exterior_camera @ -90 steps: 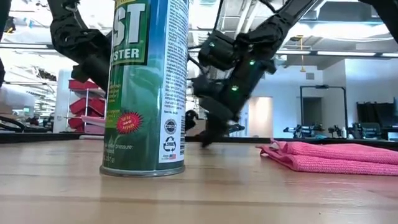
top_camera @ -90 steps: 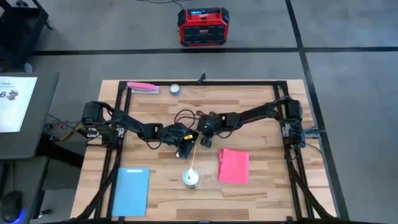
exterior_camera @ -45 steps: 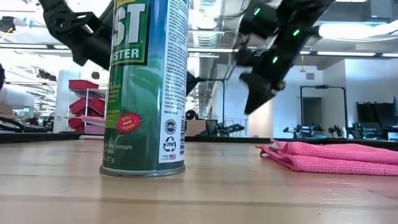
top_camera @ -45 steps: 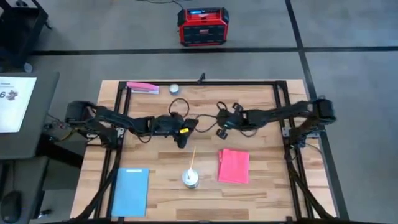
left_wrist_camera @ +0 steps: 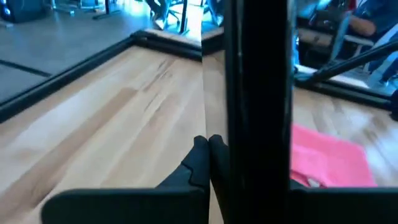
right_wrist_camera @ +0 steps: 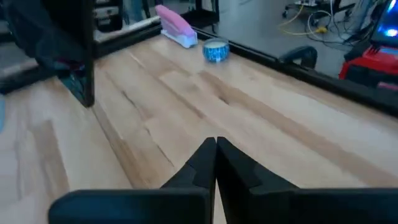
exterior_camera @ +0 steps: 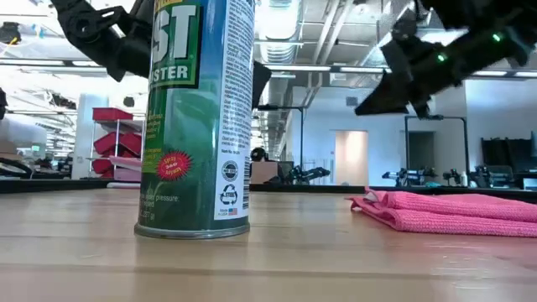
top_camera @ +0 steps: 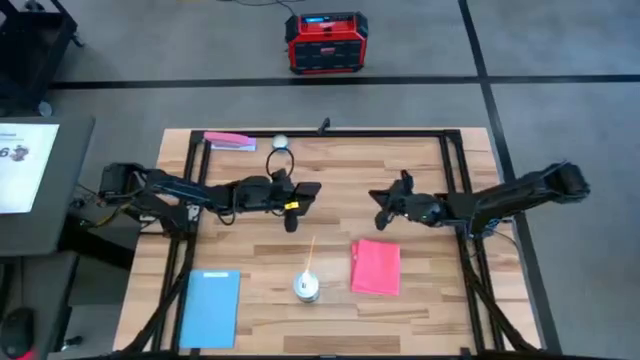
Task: Apply microfiber cloth
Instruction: Spray the back of the black cellphone using the spray bottle
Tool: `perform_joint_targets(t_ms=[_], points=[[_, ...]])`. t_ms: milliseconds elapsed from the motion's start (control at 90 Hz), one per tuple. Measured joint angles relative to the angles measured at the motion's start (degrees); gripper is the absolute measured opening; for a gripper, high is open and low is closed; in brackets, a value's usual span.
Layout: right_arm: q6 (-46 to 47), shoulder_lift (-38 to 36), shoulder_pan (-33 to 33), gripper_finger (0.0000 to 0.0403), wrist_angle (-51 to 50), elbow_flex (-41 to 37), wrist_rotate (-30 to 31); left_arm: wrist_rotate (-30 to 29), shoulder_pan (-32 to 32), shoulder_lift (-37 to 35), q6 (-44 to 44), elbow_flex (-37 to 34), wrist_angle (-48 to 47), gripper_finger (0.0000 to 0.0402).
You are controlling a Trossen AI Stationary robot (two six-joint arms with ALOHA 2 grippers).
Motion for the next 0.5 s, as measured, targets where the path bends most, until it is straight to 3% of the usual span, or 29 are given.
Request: perform_joint_targets(t_ms=[144, 333, 500], points=[[1.69, 2.59, -3.6, 0.0, 10.64, -0.62, -1.92, 1.41, 0.97, -0.02, 0.07, 0.02, 0.86, 0.0006], [-4.96, 4.36, -4.53, 0.0, 22.2, -0.62, -17.24, 4.86, 1.09, -0.06, 0.06, 0.07, 3.05, 0.0006], [-5.68, 11.63, -4.76, 0.0, 39.44, -0.6, -29.35, 8.28, 1.05, -0.07, 0.89, 0.07, 5.61, 0.0006]])
